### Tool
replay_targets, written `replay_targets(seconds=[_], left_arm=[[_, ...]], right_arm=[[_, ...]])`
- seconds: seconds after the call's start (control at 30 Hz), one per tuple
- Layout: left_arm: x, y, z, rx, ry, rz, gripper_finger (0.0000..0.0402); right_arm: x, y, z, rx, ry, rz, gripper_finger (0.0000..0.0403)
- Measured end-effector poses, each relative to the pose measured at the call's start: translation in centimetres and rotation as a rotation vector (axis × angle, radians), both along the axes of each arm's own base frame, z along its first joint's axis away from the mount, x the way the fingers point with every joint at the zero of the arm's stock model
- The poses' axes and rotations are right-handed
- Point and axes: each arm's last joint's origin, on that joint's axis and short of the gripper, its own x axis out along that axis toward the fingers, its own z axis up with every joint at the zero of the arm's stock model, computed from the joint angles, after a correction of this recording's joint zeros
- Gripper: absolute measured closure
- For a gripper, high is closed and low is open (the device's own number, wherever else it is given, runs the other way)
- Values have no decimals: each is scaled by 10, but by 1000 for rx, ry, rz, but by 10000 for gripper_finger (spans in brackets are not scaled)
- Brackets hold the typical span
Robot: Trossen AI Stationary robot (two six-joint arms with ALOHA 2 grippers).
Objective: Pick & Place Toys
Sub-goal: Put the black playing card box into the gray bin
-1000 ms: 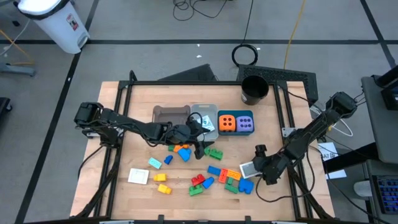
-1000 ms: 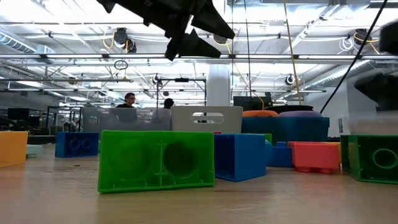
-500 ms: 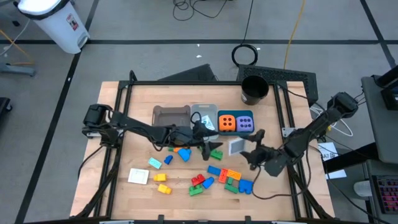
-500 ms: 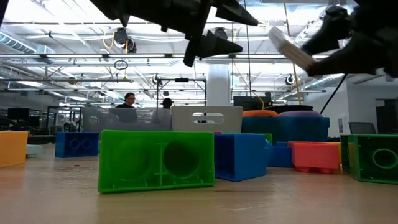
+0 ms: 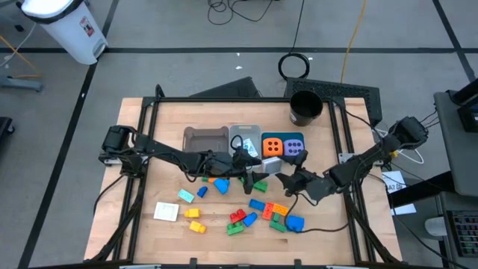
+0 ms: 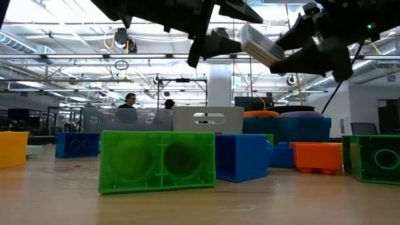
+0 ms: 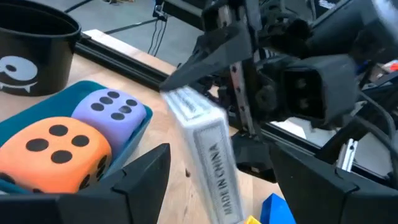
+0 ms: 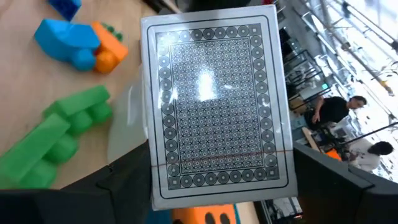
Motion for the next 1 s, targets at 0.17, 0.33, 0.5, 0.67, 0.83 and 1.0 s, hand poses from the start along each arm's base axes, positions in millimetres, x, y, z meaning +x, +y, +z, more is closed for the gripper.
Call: replay_targets(seconds=[0.17, 0.33, 0.5, 0.67, 0.83, 1.0], left_arm=[[0, 0, 0, -3, 3, 3, 140], [0, 2, 0, -15, 5, 13, 222], [0, 8, -3, -59, 25, 34, 318], [-1, 10, -2, -29, 41, 23, 329], [-21, 16, 24, 61, 100, 51, 329], [-54, 25, 63, 213, 143, 191, 329]], right_arm=[[5, 0, 0, -6, -26, -3, 92], [6, 0, 0, 15, -42, -8, 95], [5, -1, 0, 10, -39, -20, 83], [6, 0, -1, 83, -66, 1, 62], [6, 1, 2, 160, -126, -17, 58], [6, 1, -1, 166, -112, -10, 64]])
